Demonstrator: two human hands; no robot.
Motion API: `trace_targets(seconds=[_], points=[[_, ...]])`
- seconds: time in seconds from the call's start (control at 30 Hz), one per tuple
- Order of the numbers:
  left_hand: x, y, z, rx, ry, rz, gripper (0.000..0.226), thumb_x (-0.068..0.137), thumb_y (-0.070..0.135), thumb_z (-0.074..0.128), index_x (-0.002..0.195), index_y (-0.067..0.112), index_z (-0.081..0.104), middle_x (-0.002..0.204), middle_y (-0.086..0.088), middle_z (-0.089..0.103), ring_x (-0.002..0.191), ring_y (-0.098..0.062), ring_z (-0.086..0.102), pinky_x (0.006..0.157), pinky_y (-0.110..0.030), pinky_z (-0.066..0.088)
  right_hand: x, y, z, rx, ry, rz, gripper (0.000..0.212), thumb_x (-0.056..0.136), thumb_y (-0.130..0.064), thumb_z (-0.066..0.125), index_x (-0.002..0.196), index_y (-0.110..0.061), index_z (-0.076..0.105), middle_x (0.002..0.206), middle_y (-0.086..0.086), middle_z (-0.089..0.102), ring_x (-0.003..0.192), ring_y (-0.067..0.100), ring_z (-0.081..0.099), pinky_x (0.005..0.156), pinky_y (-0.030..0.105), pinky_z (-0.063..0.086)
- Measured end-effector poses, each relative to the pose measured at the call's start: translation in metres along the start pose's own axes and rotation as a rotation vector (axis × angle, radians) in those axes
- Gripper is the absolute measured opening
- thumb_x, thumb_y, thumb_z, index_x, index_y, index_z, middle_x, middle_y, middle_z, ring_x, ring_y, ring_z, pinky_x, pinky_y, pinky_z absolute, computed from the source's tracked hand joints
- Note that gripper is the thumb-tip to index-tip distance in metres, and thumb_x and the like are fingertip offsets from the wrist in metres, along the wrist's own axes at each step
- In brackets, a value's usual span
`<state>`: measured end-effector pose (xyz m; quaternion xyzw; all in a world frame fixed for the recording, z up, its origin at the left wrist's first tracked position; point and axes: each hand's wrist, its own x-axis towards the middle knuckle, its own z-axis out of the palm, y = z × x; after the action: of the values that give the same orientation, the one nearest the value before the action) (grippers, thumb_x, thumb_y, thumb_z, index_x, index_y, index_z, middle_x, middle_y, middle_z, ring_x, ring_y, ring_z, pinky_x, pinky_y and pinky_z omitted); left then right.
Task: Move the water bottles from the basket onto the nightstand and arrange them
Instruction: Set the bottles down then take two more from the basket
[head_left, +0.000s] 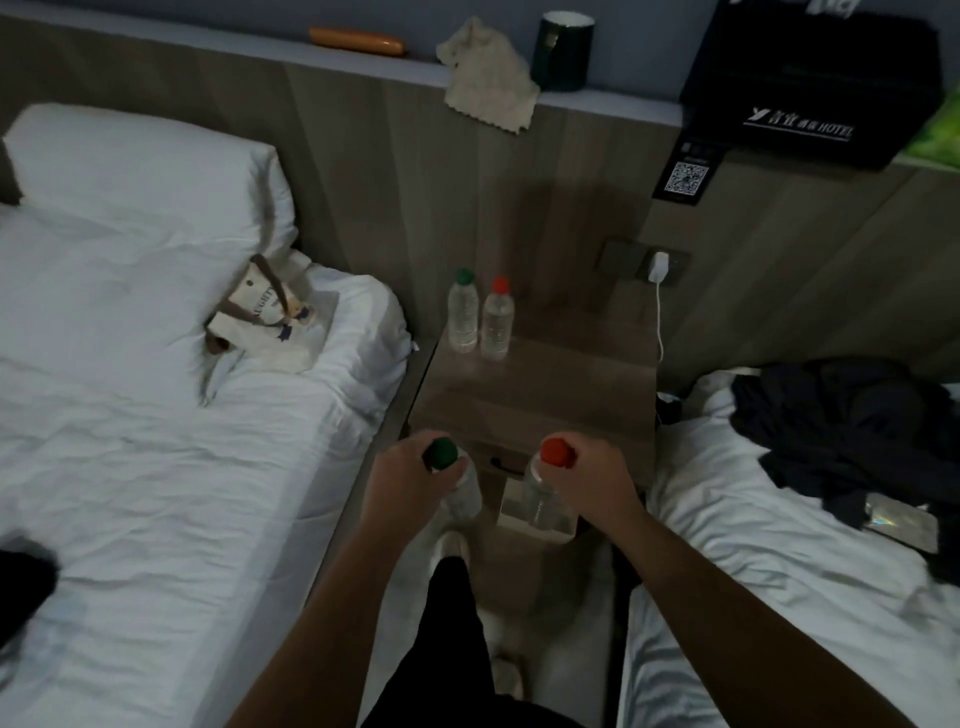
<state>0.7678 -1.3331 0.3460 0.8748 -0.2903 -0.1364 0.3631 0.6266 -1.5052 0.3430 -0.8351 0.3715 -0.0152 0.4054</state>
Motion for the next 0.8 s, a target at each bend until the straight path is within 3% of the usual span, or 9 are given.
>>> trace_targets(seconds=[0.13, 0.23, 0.33, 0.47, 0.57, 0.67, 0.8], points=[[0.061, -0.005, 0.015, 0.014, -0.069, -0.031, 0.021, 0.077, 0.031, 0.074, 0.092, 0.018, 0.068, 0.062, 0.02, 0.047, 0.055, 0.01, 0.043, 0.05, -0.003, 0.035, 0.046, -0.001, -0.006, 0.062, -0.026, 0.035, 0.009, 0.083, -0.025, 0.07, 0.091, -0.024, 0.066, 0.086, -0.006, 0.068, 0.085, 0.012, 0.064, 0.082, 0.031, 0.051], [0.109, -0.013, 0.02, 0.036, -0.12, -0.036, 0.024, 0.076, 0.034, 0.074, 0.092, 0.017, 0.067, 0.066, 0.014, 0.053, 0.058, 0.001, 0.049, 0.052, -0.006, 0.031, 0.09, -0.011, -0.004, 0.032, -0.046, 0.102, 0.016, 0.081, -0.031, 0.07, 0.097, -0.026, 0.067, 0.087, -0.008, 0.067, 0.086, 0.01, 0.063, 0.082, 0.027, 0.05], [0.158, -0.02, 0.022, 0.049, -0.171, -0.038, 0.027, 0.077, 0.032, 0.074, 0.099, 0.018, 0.068, 0.079, 0.005, 0.063, 0.07, -0.007, 0.054, 0.063, -0.018, 0.038, 0.137, -0.025, 0.003, 0.02, -0.005, 0.146, 0.021, 0.078, -0.037, 0.071, 0.098, -0.03, 0.067, 0.091, -0.007, 0.07, 0.089, 0.012, 0.064, 0.081, 0.027, 0.05], [0.217, -0.028, 0.021, 0.054, -0.239, -0.026, 0.029, 0.077, 0.029, 0.073, 0.104, 0.019, 0.068, 0.088, 0.0, 0.07, 0.079, -0.013, 0.062, 0.068, -0.021, 0.043, 0.191, -0.043, 0.013, -0.008, -0.021, 0.188, 0.024, 0.077, -0.04, 0.07, 0.1, -0.032, 0.066, 0.093, -0.008, 0.069, 0.088, 0.011, 0.062, 0.08, 0.028, 0.049], [0.253, -0.033, 0.024, 0.078, -0.251, 0.011, 0.029, 0.076, 0.028, 0.075, 0.103, 0.018, 0.069, 0.084, 0.003, 0.068, 0.075, -0.01, 0.06, 0.063, -0.016, 0.039, 0.225, -0.049, 0.022, 0.014, -0.039, 0.212, 0.029, 0.074, -0.047, 0.067, 0.1, -0.035, 0.065, 0.094, -0.008, 0.071, 0.092, 0.014, 0.065, 0.083, 0.035, 0.053], [0.281, -0.036, 0.027, 0.063, -0.26, 0.022, 0.028, 0.077, 0.025, 0.074, 0.104, 0.016, 0.069, 0.089, -0.002, 0.071, 0.076, -0.007, 0.057, 0.068, -0.018, 0.037, 0.251, -0.055, 0.029, 0.009, -0.045, 0.226, 0.03, 0.076, -0.048, 0.064, 0.102, -0.033, 0.065, 0.093, -0.009, 0.071, 0.092, 0.013, 0.066, 0.084, 0.035, 0.053], [0.309, -0.04, 0.034, 0.043, -0.284, 0.0, 0.029, 0.078, 0.025, 0.074, 0.104, 0.015, 0.069, 0.09, -0.003, 0.071, 0.078, -0.012, 0.061, 0.07, -0.024, 0.045, 0.275, -0.06, 0.035, -0.001, -0.037, 0.243, 0.028, 0.079, -0.042, 0.064, 0.103, -0.028, 0.066, 0.093, -0.004, 0.071, 0.09, 0.015, 0.065, 0.082, 0.033, 0.053]])
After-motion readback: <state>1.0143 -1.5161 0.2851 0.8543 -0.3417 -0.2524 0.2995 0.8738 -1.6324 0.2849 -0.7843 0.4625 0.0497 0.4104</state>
